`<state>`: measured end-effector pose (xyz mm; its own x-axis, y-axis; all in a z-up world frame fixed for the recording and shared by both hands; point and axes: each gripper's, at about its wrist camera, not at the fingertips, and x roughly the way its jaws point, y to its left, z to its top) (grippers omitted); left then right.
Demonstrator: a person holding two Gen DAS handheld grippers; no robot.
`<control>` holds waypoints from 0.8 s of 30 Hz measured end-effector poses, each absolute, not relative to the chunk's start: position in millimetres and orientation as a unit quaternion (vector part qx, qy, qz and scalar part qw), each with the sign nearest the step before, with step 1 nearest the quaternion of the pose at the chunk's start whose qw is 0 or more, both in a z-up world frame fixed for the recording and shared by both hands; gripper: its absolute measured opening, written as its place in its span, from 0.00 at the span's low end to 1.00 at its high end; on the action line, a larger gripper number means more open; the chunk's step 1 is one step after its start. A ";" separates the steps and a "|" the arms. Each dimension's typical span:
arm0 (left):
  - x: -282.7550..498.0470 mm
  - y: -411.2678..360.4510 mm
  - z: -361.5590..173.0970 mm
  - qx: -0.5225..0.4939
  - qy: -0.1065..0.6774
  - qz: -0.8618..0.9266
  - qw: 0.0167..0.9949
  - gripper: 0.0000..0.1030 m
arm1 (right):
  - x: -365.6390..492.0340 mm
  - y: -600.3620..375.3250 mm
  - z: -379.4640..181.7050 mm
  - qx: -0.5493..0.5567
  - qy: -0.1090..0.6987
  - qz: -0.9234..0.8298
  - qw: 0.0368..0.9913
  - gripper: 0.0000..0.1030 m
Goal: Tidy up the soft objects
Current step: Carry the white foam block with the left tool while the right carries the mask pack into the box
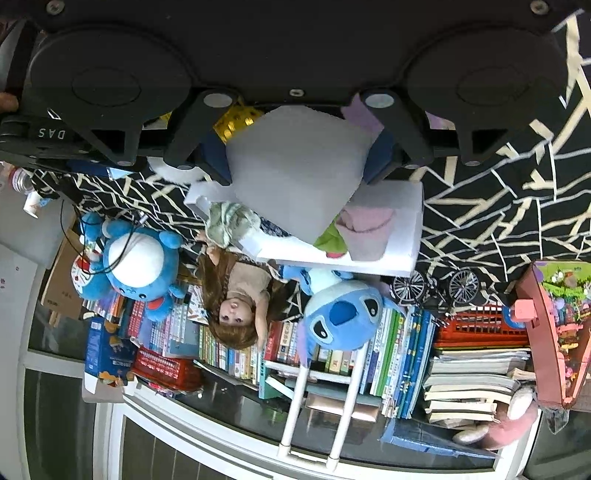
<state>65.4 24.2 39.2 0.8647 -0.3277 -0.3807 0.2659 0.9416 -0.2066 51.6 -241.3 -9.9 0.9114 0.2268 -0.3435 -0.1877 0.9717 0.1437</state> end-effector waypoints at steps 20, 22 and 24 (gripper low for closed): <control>205.9 44.6 93.5 -0.096 0.229 -0.091 0.964 0.73 | 173.7 -250.8 51.6 0.167 0.214 0.112 0.956 0.81; 225.2 44.0 92.6 -0.101 0.238 -0.086 0.962 0.73 | 191.7 -249.2 54.5 0.178 0.224 0.113 0.951 0.81; 244.9 43.1 89.1 -0.107 0.248 -0.078 0.960 0.73 | 207.4 -246.5 56.0 0.180 0.233 0.110 0.949 0.81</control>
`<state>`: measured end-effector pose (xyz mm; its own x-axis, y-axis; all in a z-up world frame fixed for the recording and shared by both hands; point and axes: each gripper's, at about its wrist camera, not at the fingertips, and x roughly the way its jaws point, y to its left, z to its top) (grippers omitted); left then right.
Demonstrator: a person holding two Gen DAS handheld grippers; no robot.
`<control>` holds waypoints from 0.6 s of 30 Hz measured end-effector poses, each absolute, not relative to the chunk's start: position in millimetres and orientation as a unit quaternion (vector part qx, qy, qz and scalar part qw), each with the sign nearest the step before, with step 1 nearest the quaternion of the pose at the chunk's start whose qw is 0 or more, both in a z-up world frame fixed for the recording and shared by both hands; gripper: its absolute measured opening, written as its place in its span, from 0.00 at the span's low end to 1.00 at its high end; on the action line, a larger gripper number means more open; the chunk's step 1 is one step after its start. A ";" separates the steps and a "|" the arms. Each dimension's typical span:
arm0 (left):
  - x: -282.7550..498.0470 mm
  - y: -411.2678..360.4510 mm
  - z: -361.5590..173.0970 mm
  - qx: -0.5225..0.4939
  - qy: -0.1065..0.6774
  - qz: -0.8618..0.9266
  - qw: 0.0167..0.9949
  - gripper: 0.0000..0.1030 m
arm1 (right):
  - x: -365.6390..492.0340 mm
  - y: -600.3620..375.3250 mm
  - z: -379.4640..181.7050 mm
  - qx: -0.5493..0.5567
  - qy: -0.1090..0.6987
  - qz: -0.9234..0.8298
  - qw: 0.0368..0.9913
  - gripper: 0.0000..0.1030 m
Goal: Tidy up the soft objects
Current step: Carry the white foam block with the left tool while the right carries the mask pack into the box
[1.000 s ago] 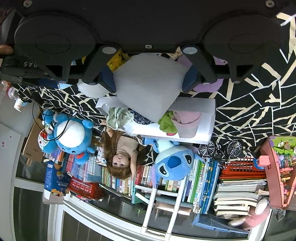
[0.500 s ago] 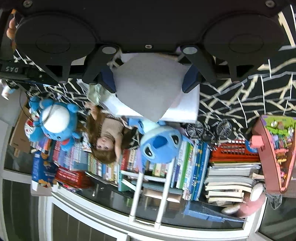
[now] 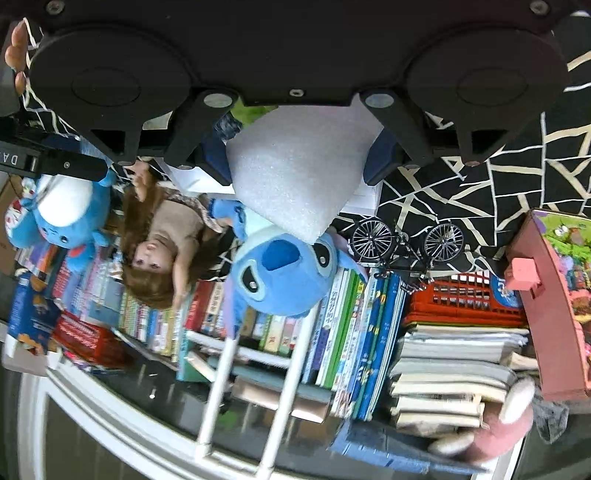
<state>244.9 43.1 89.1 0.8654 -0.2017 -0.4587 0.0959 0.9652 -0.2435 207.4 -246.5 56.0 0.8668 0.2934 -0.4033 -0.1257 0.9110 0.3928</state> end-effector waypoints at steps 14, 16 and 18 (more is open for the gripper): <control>311.9 21.4 45.7 -0.079 0.296 -0.036 0.951 0.73 | 298.3 -212.5 25.9 0.160 0.287 0.066 0.942 0.81; 311.7 18.6 42.3 -0.069 0.294 -0.035 0.953 0.73 | 303.9 -209.4 20.1 0.158 0.292 0.062 0.941 0.81; 311.2 17.0 40.0 -0.064 0.292 -0.036 0.954 0.73 | 307.5 -207.1 15.7 0.155 0.296 0.061 0.941 0.81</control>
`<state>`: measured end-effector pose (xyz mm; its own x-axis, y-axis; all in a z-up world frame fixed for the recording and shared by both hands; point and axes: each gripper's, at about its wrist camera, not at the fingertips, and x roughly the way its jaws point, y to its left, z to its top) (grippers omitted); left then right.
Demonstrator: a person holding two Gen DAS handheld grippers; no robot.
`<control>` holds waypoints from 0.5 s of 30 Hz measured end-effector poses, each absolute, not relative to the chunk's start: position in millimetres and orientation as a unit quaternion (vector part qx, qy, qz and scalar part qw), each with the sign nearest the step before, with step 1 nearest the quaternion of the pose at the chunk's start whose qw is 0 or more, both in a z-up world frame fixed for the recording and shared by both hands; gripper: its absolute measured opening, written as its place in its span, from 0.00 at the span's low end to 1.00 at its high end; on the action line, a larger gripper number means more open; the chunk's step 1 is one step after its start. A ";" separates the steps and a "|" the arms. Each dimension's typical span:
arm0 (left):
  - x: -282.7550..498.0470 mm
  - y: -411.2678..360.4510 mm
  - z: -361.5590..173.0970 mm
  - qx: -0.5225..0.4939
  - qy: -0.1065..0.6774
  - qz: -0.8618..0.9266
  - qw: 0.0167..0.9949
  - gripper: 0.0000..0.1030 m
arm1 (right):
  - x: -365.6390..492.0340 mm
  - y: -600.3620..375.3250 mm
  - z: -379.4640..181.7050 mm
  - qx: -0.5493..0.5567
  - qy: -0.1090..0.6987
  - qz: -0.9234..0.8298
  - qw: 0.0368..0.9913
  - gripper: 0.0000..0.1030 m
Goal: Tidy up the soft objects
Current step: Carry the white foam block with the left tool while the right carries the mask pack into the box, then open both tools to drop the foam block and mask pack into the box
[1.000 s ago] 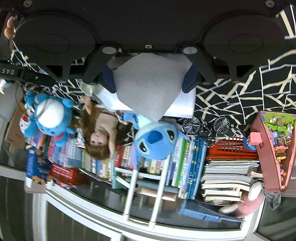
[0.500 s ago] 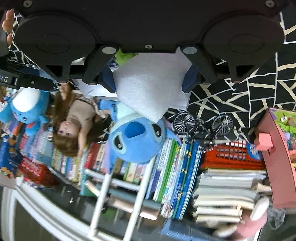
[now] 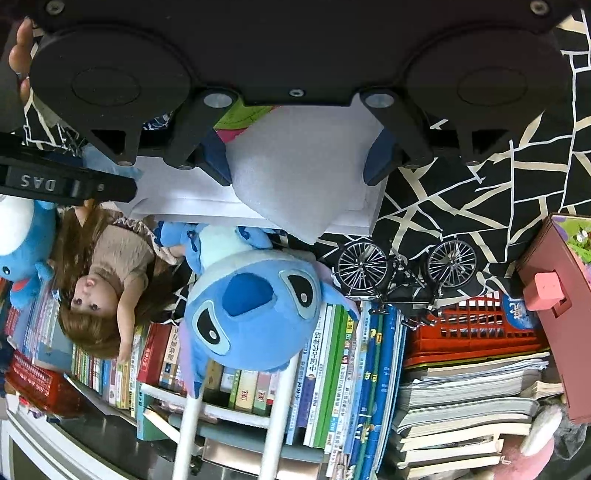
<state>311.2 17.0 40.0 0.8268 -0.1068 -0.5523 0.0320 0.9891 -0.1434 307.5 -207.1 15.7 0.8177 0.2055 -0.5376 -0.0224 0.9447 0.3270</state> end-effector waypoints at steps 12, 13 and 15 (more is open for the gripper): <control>310.3 19.8 37.1 -0.065 0.288 -0.036 0.955 0.73 | 308.2 -199.1 6.0 0.136 0.294 0.066 0.944 0.82; 309.6 20.0 37.7 -0.066 0.288 -0.036 0.955 0.73 | 307.4 -200.2 6.7 0.140 0.293 0.068 0.943 0.84; 307.0 20.8 39.3 -0.069 0.287 -0.035 0.955 0.76 | 305.1 -202.0 8.3 0.144 0.289 0.070 0.944 0.87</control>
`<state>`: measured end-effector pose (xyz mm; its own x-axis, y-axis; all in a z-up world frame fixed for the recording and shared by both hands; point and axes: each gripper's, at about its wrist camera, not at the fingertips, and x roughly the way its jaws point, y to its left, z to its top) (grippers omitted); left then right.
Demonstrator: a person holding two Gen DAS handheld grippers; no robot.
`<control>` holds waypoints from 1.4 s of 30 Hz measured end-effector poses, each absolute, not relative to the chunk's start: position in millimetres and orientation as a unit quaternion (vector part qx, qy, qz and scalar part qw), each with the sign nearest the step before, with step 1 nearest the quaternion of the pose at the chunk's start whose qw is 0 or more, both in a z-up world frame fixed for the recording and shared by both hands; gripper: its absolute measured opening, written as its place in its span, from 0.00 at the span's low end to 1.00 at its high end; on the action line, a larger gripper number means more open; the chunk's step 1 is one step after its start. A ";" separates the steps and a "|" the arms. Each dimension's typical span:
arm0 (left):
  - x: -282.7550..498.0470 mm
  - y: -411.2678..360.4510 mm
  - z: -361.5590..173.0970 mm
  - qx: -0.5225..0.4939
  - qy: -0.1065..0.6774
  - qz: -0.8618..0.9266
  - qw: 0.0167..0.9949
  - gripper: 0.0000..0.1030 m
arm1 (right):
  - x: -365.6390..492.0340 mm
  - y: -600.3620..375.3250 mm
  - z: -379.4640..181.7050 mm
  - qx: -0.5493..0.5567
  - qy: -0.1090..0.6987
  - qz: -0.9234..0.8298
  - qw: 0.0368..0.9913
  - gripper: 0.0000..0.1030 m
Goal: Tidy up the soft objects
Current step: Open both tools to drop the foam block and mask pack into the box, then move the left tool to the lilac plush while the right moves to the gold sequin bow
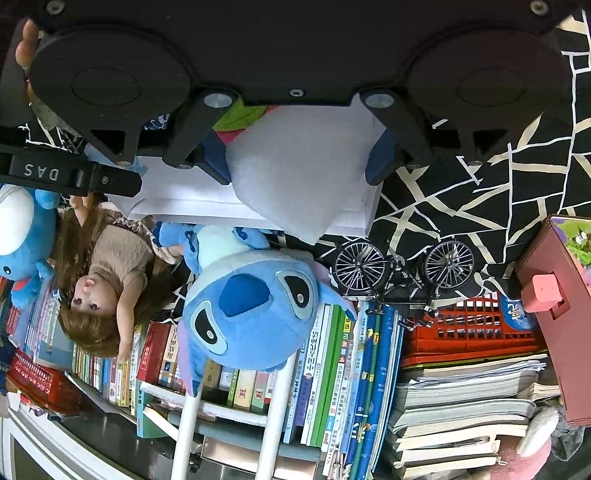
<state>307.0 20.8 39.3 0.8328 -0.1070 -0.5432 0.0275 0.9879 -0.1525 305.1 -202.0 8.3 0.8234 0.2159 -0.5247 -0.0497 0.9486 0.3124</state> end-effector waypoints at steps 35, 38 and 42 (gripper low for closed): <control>141.9 32.3 61.2 -0.069 0.221 -0.096 0.968 0.91 | 146.6 -210.6 38.9 0.110 0.191 0.186 0.958 1.00; 131.2 35.3 58.5 -0.075 0.220 -0.095 0.968 0.91 | 135.8 -209.9 37.2 0.101 0.186 0.189 0.959 1.00; 118.3 38.1 53.5 -0.076 0.219 -0.094 0.968 0.91 | 122.8 -206.7 31.3 0.086 0.187 0.192 0.960 1.00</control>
